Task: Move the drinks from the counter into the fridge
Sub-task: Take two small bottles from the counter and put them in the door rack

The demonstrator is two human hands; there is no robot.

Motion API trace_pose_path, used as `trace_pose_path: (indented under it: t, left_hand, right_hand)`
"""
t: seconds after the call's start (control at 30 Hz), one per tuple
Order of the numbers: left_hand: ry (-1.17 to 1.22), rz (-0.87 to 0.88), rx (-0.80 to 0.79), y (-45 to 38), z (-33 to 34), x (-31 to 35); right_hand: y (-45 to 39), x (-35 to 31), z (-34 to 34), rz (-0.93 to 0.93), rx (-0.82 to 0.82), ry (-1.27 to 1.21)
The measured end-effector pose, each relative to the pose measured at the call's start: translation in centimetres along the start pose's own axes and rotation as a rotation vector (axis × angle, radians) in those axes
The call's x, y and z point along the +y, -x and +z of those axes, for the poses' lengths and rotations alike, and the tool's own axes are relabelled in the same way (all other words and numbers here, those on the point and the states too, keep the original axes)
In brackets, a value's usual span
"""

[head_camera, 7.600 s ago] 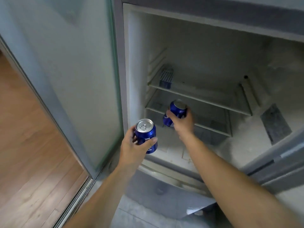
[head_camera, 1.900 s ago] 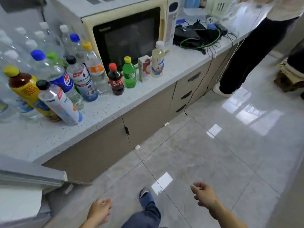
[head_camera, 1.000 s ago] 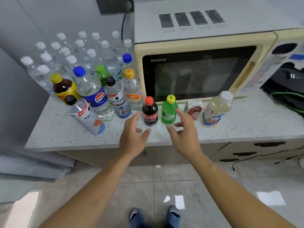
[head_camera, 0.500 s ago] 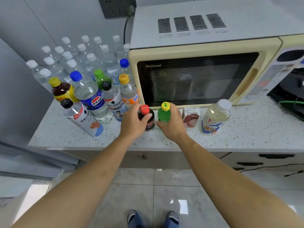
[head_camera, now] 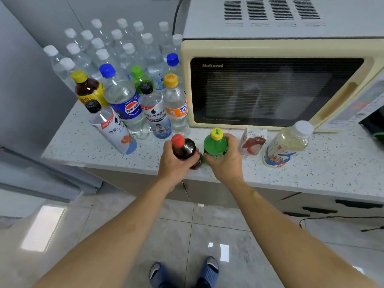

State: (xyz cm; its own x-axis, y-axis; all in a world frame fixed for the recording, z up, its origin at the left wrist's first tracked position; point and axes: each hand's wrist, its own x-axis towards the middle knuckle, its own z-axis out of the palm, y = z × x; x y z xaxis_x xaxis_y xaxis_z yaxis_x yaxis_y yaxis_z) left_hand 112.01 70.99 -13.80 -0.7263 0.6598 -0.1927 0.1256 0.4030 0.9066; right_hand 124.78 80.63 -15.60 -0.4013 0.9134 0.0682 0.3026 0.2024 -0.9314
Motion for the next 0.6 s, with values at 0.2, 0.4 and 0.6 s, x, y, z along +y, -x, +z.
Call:
trace_pose_path:
  t: [0.2,0.4,0.6]
  left_hand:
    - [0.364,-0.141,0.028,6.3,-8.5,-4.8]
    - [0.634,-0.274,0.165,14.5,-19.7,-10.5]
    - [0.892,-0.328,0.306,22.9,-32.9,-17.5]
  right_hand:
    - [6.7,-2.1,3.7,0.072,-0.085,-0.146]
    - [15.3,-6.4,10.9,0.073,-0.279,-0.303]
    - [26.1,-11.3,21.0,-0.001,-0.46,-0.292]
